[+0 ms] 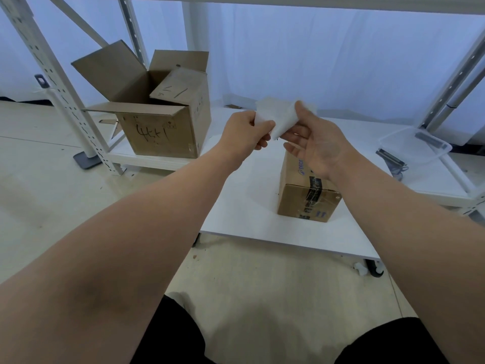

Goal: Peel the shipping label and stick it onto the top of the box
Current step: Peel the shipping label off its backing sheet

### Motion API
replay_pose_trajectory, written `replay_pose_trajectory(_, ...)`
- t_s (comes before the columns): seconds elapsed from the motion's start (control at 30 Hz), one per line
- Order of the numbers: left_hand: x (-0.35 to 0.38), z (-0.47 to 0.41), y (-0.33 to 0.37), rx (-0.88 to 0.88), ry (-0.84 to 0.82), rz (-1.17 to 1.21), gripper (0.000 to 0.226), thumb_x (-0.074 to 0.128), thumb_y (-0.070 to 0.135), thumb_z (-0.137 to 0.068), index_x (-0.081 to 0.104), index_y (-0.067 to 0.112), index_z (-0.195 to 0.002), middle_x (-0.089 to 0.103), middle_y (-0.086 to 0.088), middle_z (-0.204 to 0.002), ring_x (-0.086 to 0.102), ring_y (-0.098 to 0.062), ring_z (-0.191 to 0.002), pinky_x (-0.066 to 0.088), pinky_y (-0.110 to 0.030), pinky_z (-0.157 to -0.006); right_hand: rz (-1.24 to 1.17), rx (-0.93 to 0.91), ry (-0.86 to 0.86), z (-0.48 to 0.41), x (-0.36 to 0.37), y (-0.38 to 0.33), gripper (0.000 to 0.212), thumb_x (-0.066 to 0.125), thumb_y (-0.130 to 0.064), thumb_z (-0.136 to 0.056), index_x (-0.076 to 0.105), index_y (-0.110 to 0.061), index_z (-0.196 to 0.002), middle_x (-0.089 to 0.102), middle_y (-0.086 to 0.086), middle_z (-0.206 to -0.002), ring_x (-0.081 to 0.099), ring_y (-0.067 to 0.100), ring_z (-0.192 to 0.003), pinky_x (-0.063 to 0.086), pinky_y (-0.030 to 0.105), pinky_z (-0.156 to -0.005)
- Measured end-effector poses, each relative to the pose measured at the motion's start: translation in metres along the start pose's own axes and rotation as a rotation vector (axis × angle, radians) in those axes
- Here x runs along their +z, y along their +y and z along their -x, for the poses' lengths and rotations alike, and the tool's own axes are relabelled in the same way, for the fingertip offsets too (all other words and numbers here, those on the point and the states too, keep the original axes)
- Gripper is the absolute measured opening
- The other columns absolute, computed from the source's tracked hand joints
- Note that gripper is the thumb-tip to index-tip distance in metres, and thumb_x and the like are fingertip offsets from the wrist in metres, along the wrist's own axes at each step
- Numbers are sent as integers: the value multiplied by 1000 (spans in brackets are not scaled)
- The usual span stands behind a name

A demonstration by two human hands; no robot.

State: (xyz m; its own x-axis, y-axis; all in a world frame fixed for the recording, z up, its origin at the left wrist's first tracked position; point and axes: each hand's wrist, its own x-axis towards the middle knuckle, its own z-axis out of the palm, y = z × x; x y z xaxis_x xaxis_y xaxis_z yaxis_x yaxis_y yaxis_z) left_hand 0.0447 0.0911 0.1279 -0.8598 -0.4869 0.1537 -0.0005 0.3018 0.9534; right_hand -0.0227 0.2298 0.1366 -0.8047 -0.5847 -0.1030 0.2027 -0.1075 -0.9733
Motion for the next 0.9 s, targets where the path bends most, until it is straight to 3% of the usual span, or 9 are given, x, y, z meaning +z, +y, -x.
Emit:
replay_pose_trajectory(0.07, 4, 0, 3, 16, 16, 18, 17, 59, 19, -90, 62, 3, -85, 61, -3, -65, 56, -10, -53, 47, -18, -53, 29, -33, -9, 2, 3, 3, 15, 67, -32, -85, 67, -18, -87, 70, -1, -85, 65, 14, -84, 51, 28, -78)
replay_pose_trajectory(0.17, 9, 1, 7, 14, 40, 26, 23, 60, 20, -88, 64, -3, -93, 60, -3, -63, 54, -9, -50, 46, -18, -51, 87, -79, 42, 2, 7, 5, 13, 73, -26, -81, 65, -20, -72, 66, -7, -70, 60, 12, -76, 51, 27, -72)
replay_pose_trajectory(0.27, 10, 1, 7, 7, 38, 15, 19, 61, 20, -87, 62, 1, -87, 58, -2, -62, 52, -9, -48, 44, -17, -49, 132, -87, 117, -1, 6, 7, 13, 77, -24, -77, 66, -16, -77, 66, -3, -75, 61, 11, -75, 51, 25, -70)
replay_pose_trajectory(0.37, 6, -1, 4, 3, 36, -4, 21, 60, 23, -91, 61, 2, -87, 57, -2, -63, 52, -10, -51, 44, -16, -50, 88, -75, 169, -2, 2, 7, 15, 75, -18, -78, 63, -16, -70, 66, -1, -73, 61, 11, -72, 50, 26, -71)
replay_pose_trajectory(0.5, 0, -2, 1, -17, 18, -12, 25, 60, 24, -91, 53, 9, -73, 56, -2, -64, 52, -10, -52, 45, -15, -51, 18, -70, 169, -1, -1, 5, 13, 74, -12, -79, 63, -14, -72, 65, 0, -72, 62, 11, -69, 52, 27, -73)
replay_pose_trajectory(0.73, -5, -4, -5, -50, 22, -34, 20, 59, 23, -92, 57, 4, -88, 56, -2, -66, 52, -11, -54, 45, -17, -53, -45, -51, 184, -1, 0, 2, 15, 73, -7, -79, 61, -11, -71, 66, 2, -72, 62, 16, -71, 54, 32, -82)
replay_pose_trajectory(0.9, -10, -5, -9, -81, 40, -53, 22, 61, 24, -90, 57, 4, -82, 56, -2, -65, 52, -12, -55, 44, -20, -55, -39, -49, 198, -1, -1, 1, 18, 72, -6, -78, 59, -13, -68, 67, 1, -73, 66, 15, -70, 55, 28, -77)
